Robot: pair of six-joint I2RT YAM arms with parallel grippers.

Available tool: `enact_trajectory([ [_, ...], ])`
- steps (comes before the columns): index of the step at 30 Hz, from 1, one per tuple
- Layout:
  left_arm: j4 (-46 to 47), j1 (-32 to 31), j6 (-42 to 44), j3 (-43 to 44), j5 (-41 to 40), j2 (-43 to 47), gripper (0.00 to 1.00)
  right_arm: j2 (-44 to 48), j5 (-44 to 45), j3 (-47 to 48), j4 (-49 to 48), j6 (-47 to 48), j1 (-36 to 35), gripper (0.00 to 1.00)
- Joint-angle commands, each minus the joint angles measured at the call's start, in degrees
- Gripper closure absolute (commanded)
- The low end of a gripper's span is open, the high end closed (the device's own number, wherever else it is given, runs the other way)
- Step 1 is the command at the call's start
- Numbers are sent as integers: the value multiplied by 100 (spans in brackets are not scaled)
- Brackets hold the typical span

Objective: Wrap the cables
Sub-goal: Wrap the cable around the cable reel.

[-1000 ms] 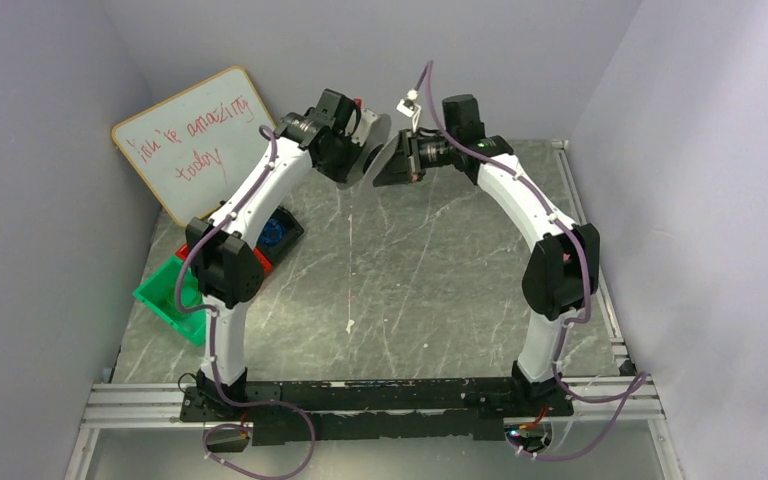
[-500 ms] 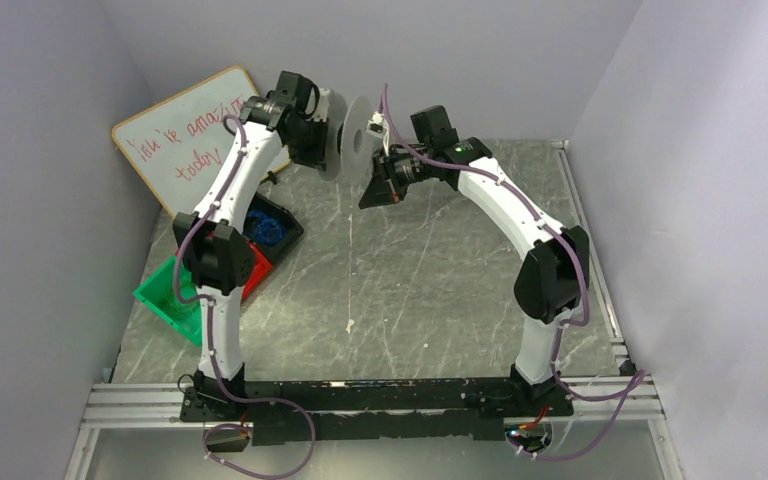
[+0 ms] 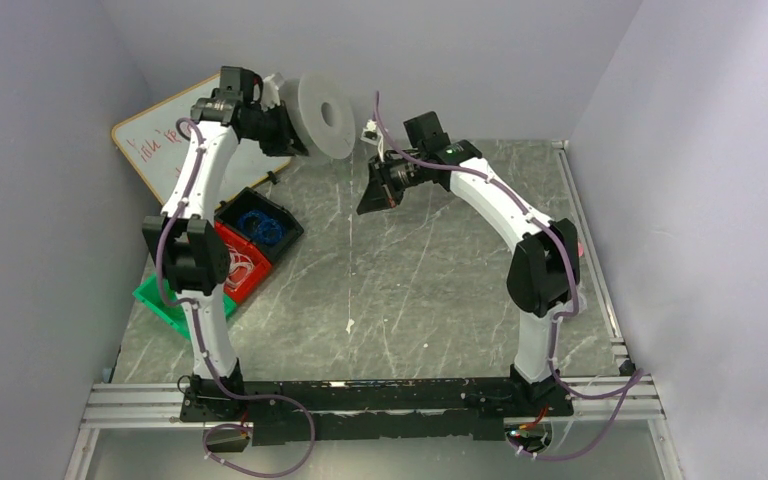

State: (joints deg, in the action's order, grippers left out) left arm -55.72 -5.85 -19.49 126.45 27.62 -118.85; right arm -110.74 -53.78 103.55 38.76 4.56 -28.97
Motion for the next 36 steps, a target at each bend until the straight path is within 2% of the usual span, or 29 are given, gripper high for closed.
enact_trajectory([
  [1, 1554, 427, -411, -70, 576, 835, 98, -7, -413, -41, 491, 20, 105, 96],
  [9, 2044, 548, -42, -714, 2428, 1162, 98, -155, -668, -212, 114, -386, 717, 98],
  [14, 1579, 554, 912, -796, 3267, 1375, 98, -235, -991, -367, -170, -741, 1279, 98],
  [17, 944, 550, 2053, -749, 3542, 1498, 98, -277, -1200, -400, -338, -945, 1597, 98],
  [22, -503, 541, 3723, -600, 3519, 1585, 98, -328, -1389, -390, -520, -1183, 2034, 99],
  [25, -1003, 530, 4372, -604, 3334, 1626, 98, -346, -1440, -383, -558, -1283, 2232, 99],
  [31, -1633, 452, 5227, -570, 2915, 1667, 98, -297, -1605, -316, -620, -1461, 2614, 100],
  [36, -1773, 236, 5655, -662, 2099, 1711, 98, -140, -1917, -280, -818, -1741, 2876, 100],
])
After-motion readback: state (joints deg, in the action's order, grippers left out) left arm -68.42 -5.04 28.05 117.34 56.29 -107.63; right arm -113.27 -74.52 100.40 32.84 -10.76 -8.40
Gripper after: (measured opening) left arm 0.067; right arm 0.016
